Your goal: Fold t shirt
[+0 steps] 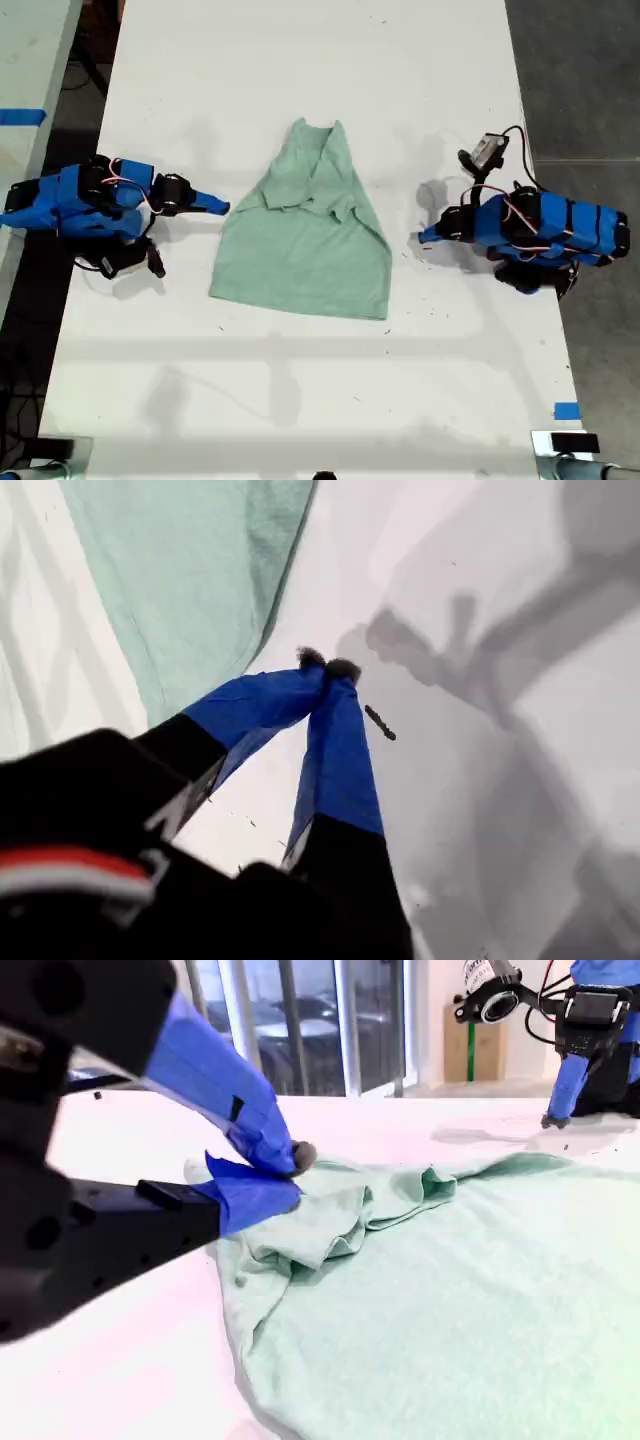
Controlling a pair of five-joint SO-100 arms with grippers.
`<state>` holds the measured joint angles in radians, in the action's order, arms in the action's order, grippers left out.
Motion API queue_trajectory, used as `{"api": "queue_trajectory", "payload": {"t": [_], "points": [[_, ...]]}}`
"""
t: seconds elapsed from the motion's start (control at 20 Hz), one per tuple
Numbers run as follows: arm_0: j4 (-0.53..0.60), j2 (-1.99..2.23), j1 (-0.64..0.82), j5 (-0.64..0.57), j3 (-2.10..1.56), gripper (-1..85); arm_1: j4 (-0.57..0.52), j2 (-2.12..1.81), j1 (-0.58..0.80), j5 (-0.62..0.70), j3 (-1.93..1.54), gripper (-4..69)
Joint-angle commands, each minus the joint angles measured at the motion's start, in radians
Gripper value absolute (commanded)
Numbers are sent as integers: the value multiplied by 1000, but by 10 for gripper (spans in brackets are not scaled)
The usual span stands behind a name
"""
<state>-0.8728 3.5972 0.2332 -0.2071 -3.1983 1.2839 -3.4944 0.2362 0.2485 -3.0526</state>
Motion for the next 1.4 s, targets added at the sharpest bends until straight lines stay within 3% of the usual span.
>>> {"api": "queue_trajectory", "payload": {"t": [0.0, 0.35, 0.7, 1.35], "points": [[-5, 6, 17, 3, -8, -1, -3, -15, 6, 3, -54, 1], [-32, 6, 5, 21, -5, -1, -3, -15, 5, 3, -54, 1], [-72, 6, 87, 34, -2, -1, -5, -15, 0, 9, -54, 1], [-48, 6, 57, 18, -3, -1, -8, -15, -2, 15, -54, 1]]}}
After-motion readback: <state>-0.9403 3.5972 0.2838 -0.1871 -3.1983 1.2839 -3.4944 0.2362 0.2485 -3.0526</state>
